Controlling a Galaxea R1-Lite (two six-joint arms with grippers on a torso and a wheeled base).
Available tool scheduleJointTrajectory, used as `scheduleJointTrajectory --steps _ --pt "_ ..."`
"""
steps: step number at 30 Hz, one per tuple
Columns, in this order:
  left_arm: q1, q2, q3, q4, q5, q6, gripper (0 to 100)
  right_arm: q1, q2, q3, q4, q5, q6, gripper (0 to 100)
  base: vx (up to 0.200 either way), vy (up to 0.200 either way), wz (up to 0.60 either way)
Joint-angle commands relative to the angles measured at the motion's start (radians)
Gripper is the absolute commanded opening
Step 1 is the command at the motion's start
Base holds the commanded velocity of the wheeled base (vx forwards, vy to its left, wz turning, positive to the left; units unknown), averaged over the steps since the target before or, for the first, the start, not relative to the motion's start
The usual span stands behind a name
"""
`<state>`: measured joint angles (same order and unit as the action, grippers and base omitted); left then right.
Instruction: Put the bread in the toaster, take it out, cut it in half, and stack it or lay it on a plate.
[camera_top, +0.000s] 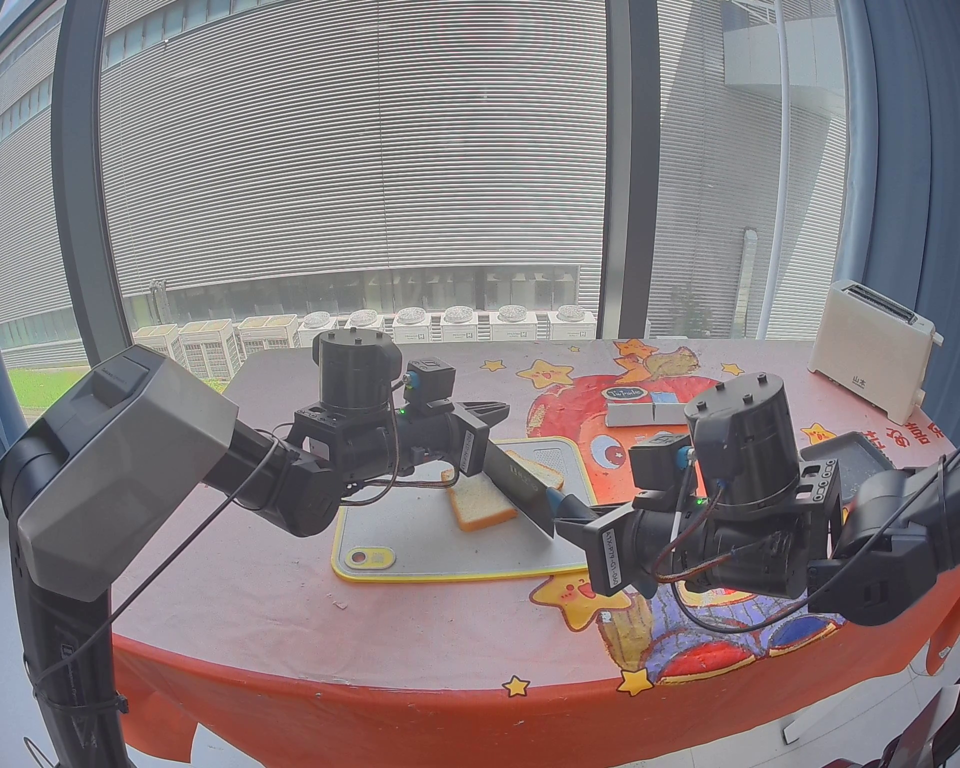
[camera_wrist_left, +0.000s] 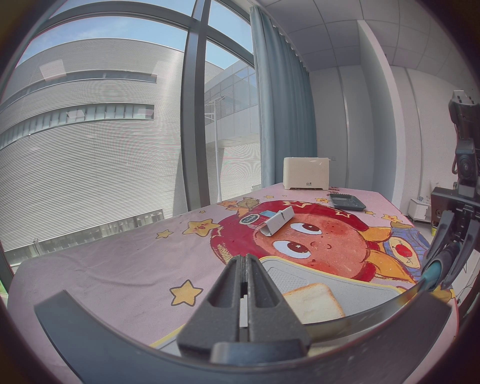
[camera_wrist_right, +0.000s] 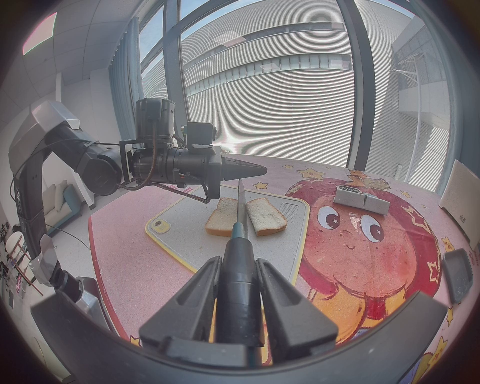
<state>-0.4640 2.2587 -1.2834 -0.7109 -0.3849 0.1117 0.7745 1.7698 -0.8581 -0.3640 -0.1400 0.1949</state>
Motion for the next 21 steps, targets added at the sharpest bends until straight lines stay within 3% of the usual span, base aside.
scheduleJointTrajectory --steps 1,12,21 --pt "-0.001 0.032 -0.002 0.007 -0.002 0.0 0 -0.001 0.007 -0.004 -0.006 -0.001 0.0 0 0.0 0.0 0.0" --pt "0.008 0.044 -0.047 0.014 -0.003 -0.003 0 -0.001 0.025 -0.029 -0.007 0.0 0.005 0 0.0 0.0 0.0" --pt "-0.035 0.033 0.03 0.002 -0.002 -0.001 0 -0.003 -0.032 -0.022 0.0 -0.001 0.026 0 0.0 0.0 0.0"
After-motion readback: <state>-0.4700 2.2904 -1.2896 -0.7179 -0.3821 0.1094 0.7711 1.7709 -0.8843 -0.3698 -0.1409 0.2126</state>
